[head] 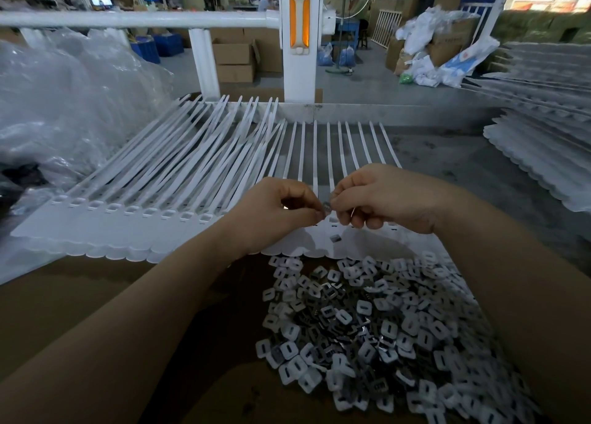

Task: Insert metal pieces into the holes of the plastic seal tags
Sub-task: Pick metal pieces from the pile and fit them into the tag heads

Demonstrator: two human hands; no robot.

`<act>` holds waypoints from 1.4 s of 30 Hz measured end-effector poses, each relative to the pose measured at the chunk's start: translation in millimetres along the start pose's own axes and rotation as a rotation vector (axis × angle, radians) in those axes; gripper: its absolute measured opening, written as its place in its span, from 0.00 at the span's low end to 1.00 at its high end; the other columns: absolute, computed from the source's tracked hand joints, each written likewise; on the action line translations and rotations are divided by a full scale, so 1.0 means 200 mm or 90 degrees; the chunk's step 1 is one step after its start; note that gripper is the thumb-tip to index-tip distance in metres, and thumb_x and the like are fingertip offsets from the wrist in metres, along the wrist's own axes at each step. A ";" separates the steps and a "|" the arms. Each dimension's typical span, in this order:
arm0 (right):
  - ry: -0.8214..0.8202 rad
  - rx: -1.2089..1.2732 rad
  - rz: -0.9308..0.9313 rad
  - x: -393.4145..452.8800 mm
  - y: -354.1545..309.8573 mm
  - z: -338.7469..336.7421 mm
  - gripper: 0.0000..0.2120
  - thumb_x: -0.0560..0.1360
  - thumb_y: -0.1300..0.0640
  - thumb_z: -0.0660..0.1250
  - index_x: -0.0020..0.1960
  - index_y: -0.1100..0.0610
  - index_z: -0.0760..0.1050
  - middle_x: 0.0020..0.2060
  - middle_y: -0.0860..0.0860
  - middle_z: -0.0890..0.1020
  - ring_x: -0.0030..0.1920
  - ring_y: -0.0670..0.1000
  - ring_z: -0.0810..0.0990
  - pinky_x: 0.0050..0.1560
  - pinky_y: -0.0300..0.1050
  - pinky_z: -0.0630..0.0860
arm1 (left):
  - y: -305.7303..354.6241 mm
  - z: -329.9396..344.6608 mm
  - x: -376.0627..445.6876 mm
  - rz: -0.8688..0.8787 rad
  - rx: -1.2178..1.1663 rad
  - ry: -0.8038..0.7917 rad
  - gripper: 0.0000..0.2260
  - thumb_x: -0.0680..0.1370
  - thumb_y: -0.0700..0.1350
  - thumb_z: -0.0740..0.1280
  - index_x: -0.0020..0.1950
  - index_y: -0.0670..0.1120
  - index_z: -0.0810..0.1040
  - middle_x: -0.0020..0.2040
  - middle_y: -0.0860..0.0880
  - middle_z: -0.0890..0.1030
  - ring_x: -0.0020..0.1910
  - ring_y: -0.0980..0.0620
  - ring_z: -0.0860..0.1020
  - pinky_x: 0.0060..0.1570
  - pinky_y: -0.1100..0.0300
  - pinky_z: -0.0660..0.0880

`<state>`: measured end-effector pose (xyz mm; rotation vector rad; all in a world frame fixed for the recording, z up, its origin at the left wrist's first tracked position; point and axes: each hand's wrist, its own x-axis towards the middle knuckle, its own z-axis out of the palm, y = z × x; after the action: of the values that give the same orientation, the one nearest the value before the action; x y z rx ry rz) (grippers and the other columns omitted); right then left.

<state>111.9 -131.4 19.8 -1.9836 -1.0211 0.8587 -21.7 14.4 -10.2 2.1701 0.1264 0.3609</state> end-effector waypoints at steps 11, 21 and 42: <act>-0.012 -0.008 -0.016 -0.01 -0.01 0.00 0.06 0.76 0.59 0.68 0.41 0.59 0.79 0.31 0.50 0.81 0.30 0.44 0.75 0.26 0.36 0.68 | 0.00 0.00 0.00 -0.024 -0.009 0.013 0.03 0.76 0.44 0.71 0.43 0.50 0.84 0.34 0.59 0.81 0.33 0.66 0.75 0.37 0.74 0.70; 0.052 -0.024 0.043 0.00 -0.01 -0.01 0.10 0.75 0.59 0.67 0.35 0.58 0.75 0.27 0.49 0.76 0.25 0.45 0.70 0.23 0.36 0.63 | -0.01 0.02 0.01 -0.015 0.041 0.050 0.02 0.75 0.45 0.72 0.43 0.51 0.82 0.39 0.55 0.82 0.37 0.63 0.77 0.39 0.73 0.71; 0.120 -0.192 0.121 0.04 0.04 0.05 0.10 0.75 0.55 0.69 0.46 0.62 0.81 0.33 0.54 0.74 0.30 0.51 0.69 0.26 0.38 0.64 | -0.05 0.04 0.01 0.014 0.251 0.010 0.05 0.73 0.50 0.74 0.47 0.53 0.81 0.48 0.55 0.78 0.50 0.57 0.77 0.56 0.53 0.76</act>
<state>110.4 -125.7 6.2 -2.3967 -0.9046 0.6277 -16.5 15.5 -22.5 2.5599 0.1970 0.3905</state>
